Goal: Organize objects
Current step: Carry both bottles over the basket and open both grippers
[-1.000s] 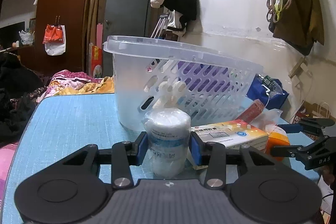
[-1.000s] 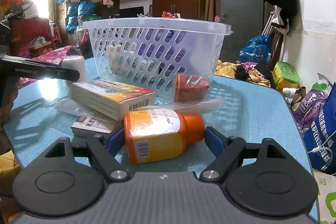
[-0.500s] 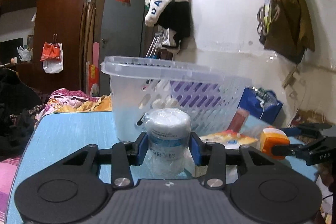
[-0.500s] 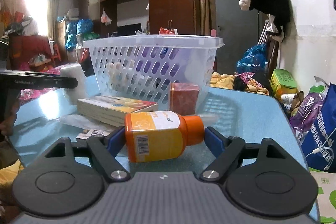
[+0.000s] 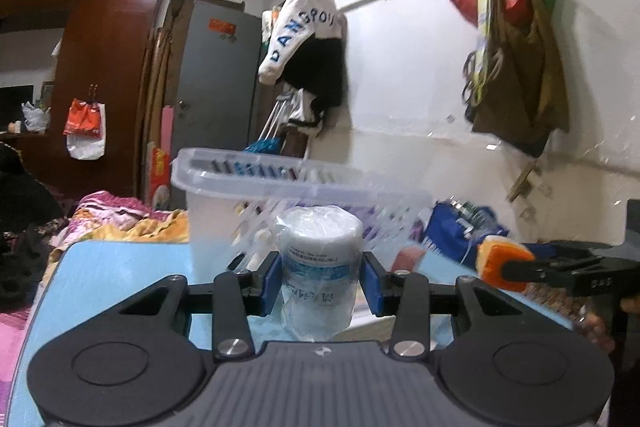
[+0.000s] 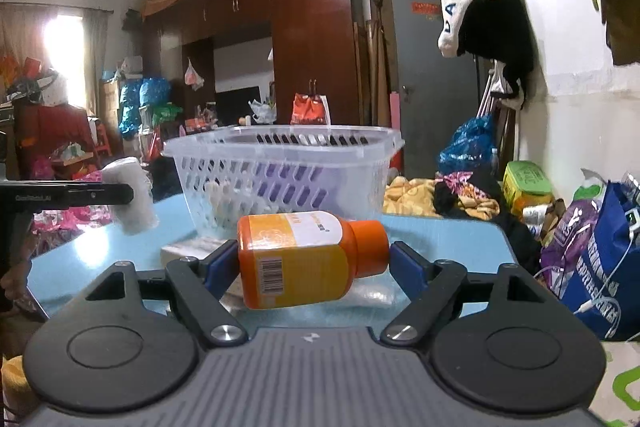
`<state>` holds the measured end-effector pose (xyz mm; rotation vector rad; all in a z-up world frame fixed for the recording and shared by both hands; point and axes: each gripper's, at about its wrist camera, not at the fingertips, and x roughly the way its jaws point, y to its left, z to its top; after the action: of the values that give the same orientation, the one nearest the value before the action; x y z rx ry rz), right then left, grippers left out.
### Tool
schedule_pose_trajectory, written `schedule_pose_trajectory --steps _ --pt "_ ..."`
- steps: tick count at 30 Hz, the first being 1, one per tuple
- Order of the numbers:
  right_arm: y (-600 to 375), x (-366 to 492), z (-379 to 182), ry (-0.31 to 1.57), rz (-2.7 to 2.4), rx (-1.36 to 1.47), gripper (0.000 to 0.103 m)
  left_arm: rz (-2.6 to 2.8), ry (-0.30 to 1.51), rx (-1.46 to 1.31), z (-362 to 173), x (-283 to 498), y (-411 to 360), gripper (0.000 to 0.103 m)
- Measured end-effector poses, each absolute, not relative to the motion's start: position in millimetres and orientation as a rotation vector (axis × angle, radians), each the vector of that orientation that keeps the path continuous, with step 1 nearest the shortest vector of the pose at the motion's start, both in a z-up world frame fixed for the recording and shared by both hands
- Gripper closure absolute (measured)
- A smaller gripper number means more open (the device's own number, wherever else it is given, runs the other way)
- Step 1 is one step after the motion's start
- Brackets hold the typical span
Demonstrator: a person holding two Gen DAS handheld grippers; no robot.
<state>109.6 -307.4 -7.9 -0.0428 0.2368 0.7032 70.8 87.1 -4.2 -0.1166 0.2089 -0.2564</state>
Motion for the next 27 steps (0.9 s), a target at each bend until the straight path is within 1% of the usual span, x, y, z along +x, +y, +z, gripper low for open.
schedule_pose_trajectory --steps 6,9,13,16,19,22,27 --pt "-287.6 118.6 38.5 0.186 0.715 -0.068 0.02 -0.278 0.162 -0.122 37.0 78.1 83.6 0.057" --pt "-264.7 139.3 63.2 0.195 0.72 -0.092 0.02 -0.238 0.165 -0.089 64.0 101.8 78.8 0.057" --pt "-224.4 178.0 85.4 0.238 0.665 -0.138 0.02 -0.164 0.223 -0.095 90.7 150.1 81.1 0.057" --pt "-200.9 213.0 87.6 0.331 0.651 -0.118 0.02 -0.109 0.295 -0.129 96.0 186.4 90.0 0.057" --pt "-175.4 237.7 78.4 0.397 0.62 -0.142 0.02 -0.058 0.36 -0.145 90.0 213.5 96.5 0.057" --pt "-159.6 253.8 68.7 0.431 0.572 -0.183 0.02 -0.059 0.388 -0.169 82.6 226.0 100.1 0.057" --pt "-168.4 266.5 63.6 0.467 0.532 -0.134 0.02 -0.043 0.398 -0.138 78.4 227.6 95.3 0.057"
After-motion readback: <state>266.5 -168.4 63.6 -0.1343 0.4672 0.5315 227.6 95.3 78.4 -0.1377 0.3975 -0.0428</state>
